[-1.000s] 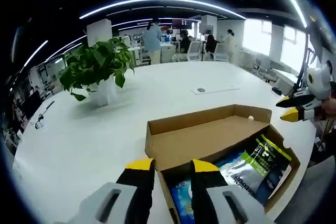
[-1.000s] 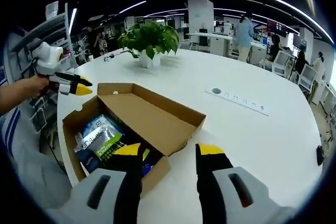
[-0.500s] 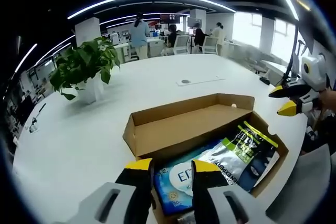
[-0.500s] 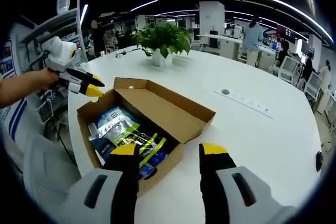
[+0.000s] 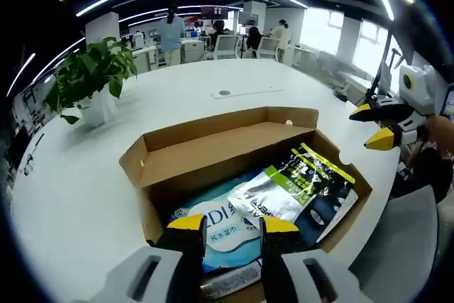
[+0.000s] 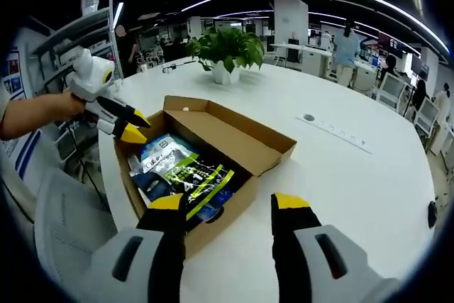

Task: Operate the shoe box by opening the lid, removing the specified soft item, and placing it in the target area until the item is outside and the box remains undamaged.

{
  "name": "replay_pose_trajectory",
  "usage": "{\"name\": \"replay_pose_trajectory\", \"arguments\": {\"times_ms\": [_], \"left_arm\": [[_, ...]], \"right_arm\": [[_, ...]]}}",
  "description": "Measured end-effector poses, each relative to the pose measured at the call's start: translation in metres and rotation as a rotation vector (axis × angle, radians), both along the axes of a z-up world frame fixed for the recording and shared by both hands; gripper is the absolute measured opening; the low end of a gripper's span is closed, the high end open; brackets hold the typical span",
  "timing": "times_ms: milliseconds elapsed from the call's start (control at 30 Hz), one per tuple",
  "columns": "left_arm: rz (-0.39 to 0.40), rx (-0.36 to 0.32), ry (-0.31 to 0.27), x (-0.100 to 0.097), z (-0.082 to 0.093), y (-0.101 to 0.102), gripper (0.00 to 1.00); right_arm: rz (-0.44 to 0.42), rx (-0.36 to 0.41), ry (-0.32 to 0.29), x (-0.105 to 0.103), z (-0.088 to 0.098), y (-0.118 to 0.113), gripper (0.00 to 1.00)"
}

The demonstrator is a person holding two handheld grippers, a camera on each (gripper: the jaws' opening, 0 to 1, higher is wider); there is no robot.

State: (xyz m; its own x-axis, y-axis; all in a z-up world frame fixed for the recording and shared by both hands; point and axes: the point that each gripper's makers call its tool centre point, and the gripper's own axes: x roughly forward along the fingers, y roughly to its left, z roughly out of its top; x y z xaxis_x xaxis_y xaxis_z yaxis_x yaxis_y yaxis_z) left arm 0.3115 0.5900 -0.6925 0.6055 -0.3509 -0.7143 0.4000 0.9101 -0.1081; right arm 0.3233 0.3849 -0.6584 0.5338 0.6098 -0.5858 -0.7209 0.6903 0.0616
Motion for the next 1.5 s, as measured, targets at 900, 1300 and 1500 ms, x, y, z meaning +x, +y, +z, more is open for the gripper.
{"name": "replay_pose_trajectory", "arguments": {"times_ms": [900, 1300, 1500], "left_arm": [[0.036, -0.236, 0.205, -0.021, -0.038, -0.036, 0.21], [0.112, -0.402, 0.234, -0.019, -0.037, -0.041, 0.06], [0.116, -0.417, 0.226, -0.02, -0.035, -0.042, 0.03]], "right_arm": [[0.026, 0.001, 0.045, -0.034, -0.021, 0.017, 0.46], [0.053, 0.008, 0.07, -0.038, -0.026, 0.032, 0.45], [0.073, 0.004, 0.09, -0.038, -0.03, 0.04, 0.42]]}}
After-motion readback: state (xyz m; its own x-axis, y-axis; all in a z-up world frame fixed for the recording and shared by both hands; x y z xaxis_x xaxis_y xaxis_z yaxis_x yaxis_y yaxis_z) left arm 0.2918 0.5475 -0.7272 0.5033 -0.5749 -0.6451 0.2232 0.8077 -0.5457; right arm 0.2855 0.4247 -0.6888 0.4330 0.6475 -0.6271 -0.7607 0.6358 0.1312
